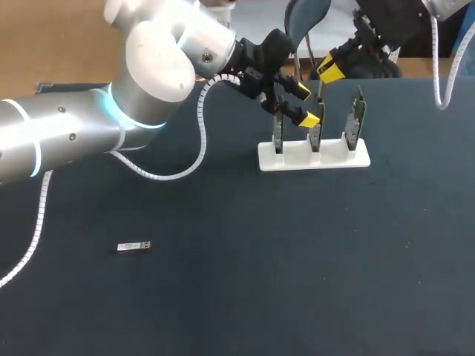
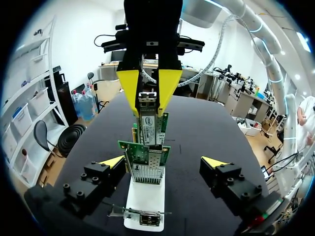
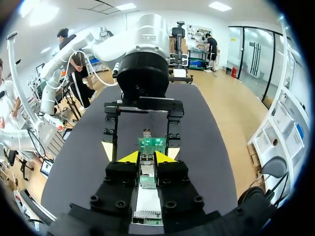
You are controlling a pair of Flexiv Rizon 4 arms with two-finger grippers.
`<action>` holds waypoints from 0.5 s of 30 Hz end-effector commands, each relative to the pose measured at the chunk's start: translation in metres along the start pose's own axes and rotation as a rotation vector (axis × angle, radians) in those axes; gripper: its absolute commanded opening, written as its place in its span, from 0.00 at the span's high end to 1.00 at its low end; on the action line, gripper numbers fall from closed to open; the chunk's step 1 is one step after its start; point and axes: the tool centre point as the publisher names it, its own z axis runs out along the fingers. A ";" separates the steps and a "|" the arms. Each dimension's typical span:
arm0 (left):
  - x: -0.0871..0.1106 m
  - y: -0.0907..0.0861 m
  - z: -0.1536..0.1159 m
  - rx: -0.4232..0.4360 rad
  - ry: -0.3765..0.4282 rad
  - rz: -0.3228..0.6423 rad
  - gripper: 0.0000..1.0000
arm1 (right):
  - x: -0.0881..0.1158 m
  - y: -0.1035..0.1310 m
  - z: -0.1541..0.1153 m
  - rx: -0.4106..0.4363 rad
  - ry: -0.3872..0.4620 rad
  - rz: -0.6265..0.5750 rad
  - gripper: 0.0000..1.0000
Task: Pick up the optical module with the left hand, and insert it into the network port with the right hand.
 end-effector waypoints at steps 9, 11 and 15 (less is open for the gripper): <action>-0.001 0.002 0.000 0.003 0.006 -0.002 0.00 | 0.001 0.007 0.005 0.003 0.017 0.006 1.00; -0.001 0.002 0.000 0.003 0.006 -0.002 0.00 | 0.002 0.007 0.005 0.004 0.019 0.009 1.00; -0.001 0.002 0.000 0.003 0.006 -0.002 0.00 | 0.004 0.008 0.005 0.006 0.027 0.012 1.00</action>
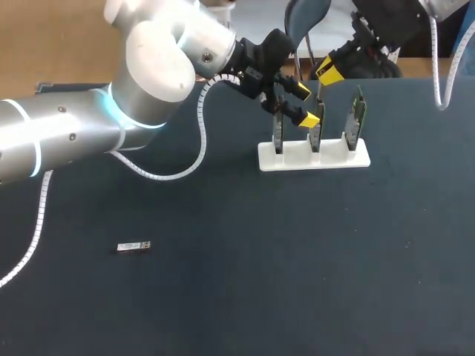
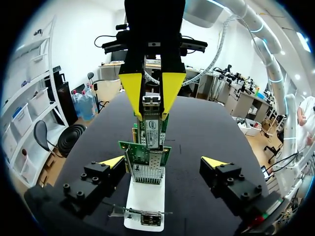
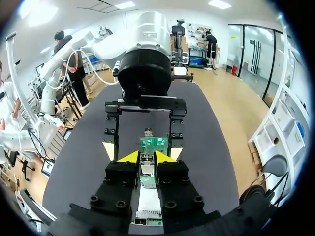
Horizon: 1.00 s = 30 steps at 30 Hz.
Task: Pick up the optical module with the left hand, and insert it into the network port with the right hand.
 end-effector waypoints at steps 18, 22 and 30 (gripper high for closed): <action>-0.001 0.002 0.000 0.003 0.006 -0.002 0.00 | -0.003 0.011 -0.001 0.023 0.025 -0.031 1.00; -0.001 0.002 0.000 0.003 0.006 -0.002 0.00 | -0.002 0.011 0.000 0.021 0.026 -0.029 1.00; -0.001 0.002 0.000 0.003 0.006 -0.002 0.00 | -0.003 0.008 0.003 0.024 0.040 -0.034 1.00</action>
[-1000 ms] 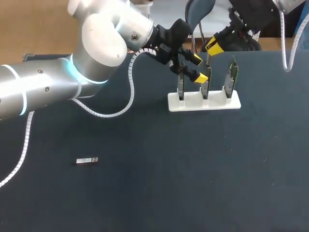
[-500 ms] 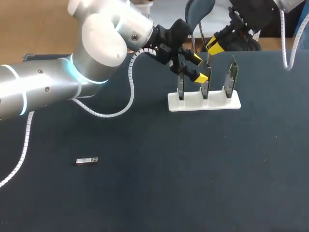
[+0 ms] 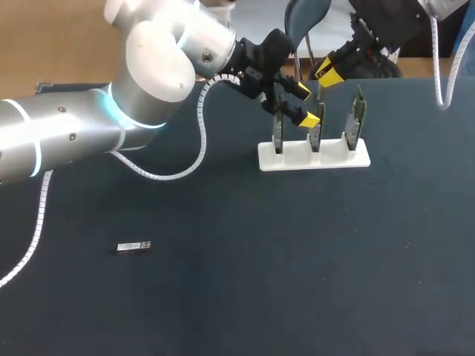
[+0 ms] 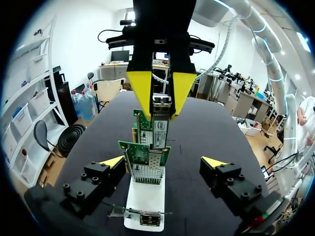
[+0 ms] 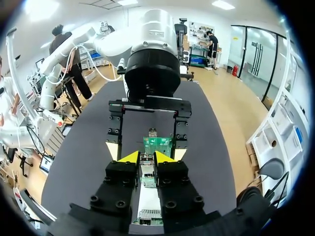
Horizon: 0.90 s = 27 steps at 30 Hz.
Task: Pick up the optical module with the left hand, and insert it into the network port with the right hand.
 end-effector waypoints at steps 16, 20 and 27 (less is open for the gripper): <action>-0.001 0.002 0.000 0.003 0.006 -0.002 0.00 | -0.002 -0.007 -0.005 0.026 0.008 -0.012 1.00; -0.001 0.002 0.000 0.003 0.006 -0.002 0.00 | -0.002 -0.009 -0.005 0.028 0.005 -0.010 1.00; -0.001 0.002 0.000 0.003 0.006 -0.002 0.00 | 0.001 -0.011 -0.002 0.020 0.005 -0.002 1.00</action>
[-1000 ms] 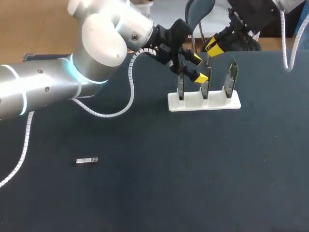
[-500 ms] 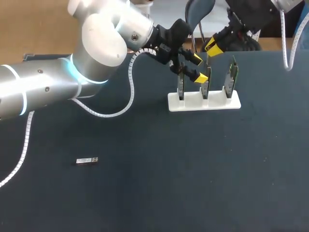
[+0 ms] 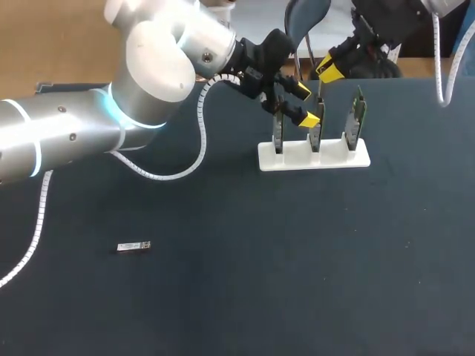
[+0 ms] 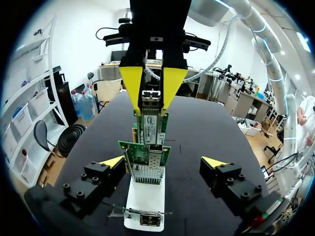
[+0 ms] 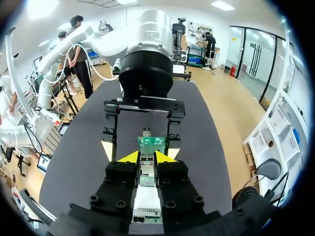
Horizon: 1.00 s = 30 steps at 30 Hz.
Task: Pick up the optical module with the left hand, and insert it into the network port with the right hand.
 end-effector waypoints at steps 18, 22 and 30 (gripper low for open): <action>-0.001 0.002 0.000 0.003 0.006 -0.002 0.00 | 0.002 0.000 0.003 -0.009 0.014 0.009 1.00; -0.001 0.002 0.000 0.003 0.006 -0.002 0.00 | 0.001 0.001 0.002 -0.004 0.004 0.016 1.00; -0.001 0.002 0.000 0.003 0.006 -0.002 0.00 | -0.001 0.004 0.002 0.003 0.006 0.021 1.00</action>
